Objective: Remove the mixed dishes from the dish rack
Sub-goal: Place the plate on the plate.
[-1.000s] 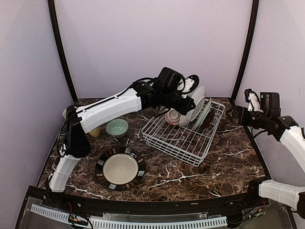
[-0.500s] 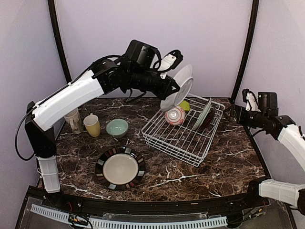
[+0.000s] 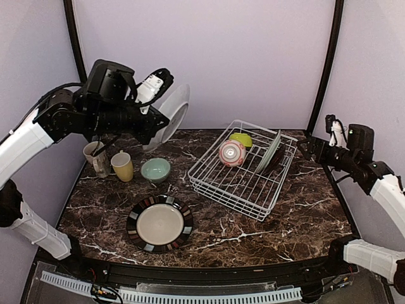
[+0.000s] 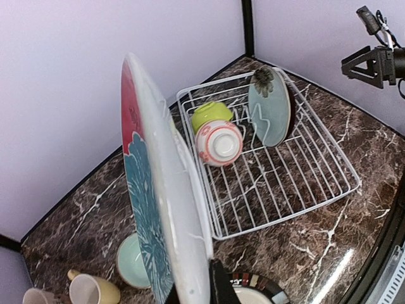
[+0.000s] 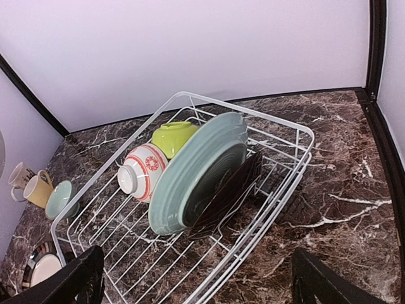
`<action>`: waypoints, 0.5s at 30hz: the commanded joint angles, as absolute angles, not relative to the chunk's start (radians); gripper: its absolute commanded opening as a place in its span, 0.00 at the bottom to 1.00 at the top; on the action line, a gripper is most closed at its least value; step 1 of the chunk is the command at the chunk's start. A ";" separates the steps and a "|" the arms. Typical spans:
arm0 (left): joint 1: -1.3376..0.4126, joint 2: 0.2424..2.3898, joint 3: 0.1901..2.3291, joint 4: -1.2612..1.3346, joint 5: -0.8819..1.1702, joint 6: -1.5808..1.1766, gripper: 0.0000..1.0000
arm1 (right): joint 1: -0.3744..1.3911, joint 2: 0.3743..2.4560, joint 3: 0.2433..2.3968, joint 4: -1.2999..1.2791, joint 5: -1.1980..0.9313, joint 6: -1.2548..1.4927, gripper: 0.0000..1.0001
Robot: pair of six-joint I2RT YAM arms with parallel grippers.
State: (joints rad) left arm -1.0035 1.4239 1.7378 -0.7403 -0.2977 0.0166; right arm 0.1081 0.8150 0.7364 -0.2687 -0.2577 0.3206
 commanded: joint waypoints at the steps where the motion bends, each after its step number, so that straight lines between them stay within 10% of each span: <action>1: -1.007 1.256 1.634 -0.754 -0.512 -0.043 0.01 | 0.104 0.871 0.774 -0.217 -0.338 0.331 0.99; 15: -1.189 1.355 1.428 -1.051 -0.772 -0.374 0.01 | 0.106 0.966 0.788 -0.190 -0.442 0.373 0.99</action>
